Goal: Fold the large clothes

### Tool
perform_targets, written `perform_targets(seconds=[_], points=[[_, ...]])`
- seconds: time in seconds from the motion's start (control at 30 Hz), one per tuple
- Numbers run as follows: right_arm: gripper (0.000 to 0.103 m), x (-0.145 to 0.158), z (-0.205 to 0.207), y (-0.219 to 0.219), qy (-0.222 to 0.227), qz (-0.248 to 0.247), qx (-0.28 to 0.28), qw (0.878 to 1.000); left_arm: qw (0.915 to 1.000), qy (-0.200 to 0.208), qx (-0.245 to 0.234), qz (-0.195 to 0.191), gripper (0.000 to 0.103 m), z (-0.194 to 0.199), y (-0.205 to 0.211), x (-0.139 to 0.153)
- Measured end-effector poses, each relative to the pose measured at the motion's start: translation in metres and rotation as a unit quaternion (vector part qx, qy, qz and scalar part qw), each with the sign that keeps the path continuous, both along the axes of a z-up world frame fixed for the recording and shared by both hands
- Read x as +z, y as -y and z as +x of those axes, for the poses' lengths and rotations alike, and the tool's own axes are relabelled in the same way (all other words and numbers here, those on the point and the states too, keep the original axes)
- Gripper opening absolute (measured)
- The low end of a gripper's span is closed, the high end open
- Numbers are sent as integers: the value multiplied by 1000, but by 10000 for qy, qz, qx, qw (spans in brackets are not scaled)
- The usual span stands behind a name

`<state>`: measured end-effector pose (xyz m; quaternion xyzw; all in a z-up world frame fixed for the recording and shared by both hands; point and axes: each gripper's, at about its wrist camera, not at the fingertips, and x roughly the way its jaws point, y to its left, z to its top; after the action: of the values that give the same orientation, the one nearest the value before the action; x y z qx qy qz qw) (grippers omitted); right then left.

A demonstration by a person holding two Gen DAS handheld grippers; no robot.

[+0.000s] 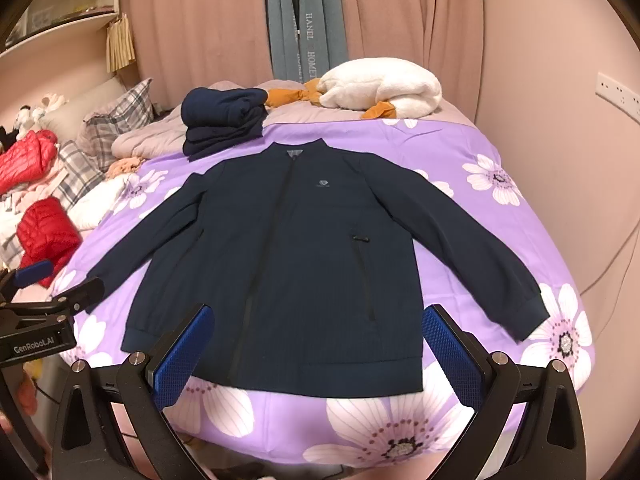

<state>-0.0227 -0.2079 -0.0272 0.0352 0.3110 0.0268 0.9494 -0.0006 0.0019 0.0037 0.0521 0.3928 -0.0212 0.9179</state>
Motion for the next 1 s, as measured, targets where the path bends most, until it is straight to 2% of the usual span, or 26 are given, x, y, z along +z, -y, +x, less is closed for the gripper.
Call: perform_targets(seconds=[1.0], points=[[103, -1, 1, -1, 6, 13, 9, 10000, 10000, -19, -4, 52, 103, 1, 4, -2]])
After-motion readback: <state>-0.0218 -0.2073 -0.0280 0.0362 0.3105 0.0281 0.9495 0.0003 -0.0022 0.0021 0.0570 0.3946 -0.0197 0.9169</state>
